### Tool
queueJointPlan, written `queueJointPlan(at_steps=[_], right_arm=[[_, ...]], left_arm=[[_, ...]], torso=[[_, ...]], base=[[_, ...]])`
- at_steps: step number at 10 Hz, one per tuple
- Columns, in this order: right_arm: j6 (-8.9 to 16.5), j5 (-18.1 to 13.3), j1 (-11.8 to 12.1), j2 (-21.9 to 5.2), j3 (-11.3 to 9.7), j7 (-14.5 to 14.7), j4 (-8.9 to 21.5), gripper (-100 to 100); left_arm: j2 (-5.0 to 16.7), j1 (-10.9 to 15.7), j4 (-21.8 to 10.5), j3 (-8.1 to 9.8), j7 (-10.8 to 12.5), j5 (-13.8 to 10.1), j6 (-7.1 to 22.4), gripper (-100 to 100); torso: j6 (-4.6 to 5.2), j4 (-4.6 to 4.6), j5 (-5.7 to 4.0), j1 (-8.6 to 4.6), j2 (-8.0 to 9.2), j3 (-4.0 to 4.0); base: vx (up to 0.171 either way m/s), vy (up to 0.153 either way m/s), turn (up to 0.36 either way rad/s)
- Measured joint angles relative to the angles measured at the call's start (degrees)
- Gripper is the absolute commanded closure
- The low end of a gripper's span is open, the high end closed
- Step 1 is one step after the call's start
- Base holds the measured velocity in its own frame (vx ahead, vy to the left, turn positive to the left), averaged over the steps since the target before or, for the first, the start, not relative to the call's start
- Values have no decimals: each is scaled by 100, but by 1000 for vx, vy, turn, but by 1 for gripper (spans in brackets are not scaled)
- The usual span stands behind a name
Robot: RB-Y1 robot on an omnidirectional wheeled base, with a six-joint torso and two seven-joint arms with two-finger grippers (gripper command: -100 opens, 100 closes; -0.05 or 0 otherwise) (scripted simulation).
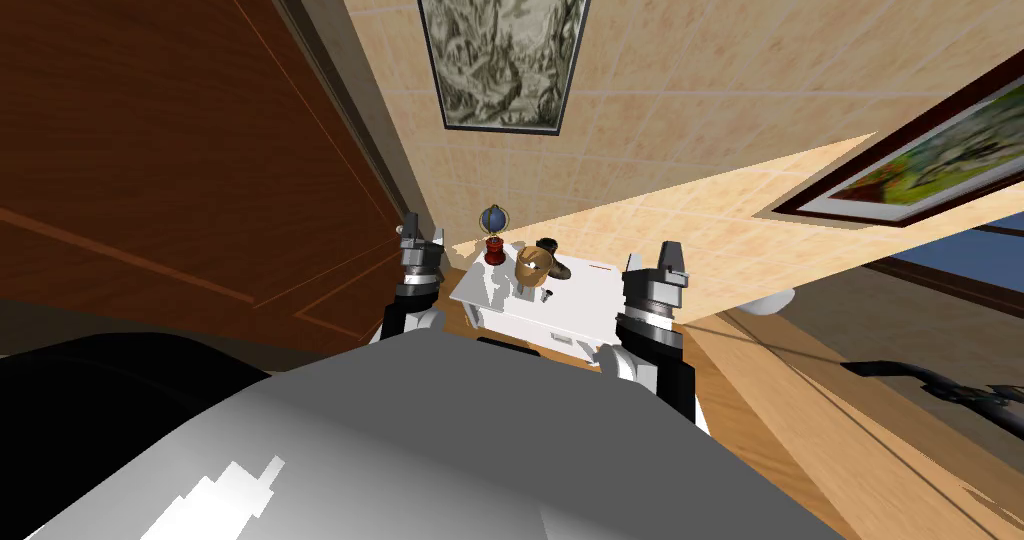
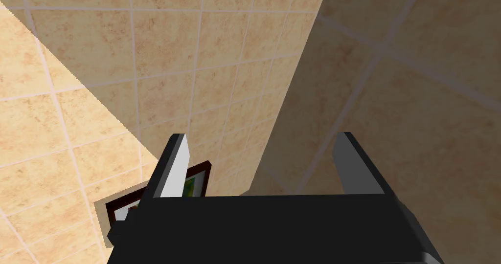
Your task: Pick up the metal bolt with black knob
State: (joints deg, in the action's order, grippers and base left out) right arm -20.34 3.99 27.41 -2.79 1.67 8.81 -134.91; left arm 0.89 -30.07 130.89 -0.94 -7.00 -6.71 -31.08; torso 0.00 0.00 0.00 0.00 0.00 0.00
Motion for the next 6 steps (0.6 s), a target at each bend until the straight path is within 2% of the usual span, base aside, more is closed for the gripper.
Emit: queueJointPlan(at_steps=[3, 6], right_arm=[[182, 107, -98, -249, 77, -310, 270, -100], [526, 289, -346, -472, 245, -796, 699, -100]], left_arm=[[0, 0, 0, 0, 0, 0, 0, 0], [0, 0, 0, 0, 0, 0, 0, 0]], torso=[[-1, 0, 0, -1, 2, 1], [-1, 0, -1, -2, 2, 1]], base=[[-9, 3, 84], [-12, 1, 98]])
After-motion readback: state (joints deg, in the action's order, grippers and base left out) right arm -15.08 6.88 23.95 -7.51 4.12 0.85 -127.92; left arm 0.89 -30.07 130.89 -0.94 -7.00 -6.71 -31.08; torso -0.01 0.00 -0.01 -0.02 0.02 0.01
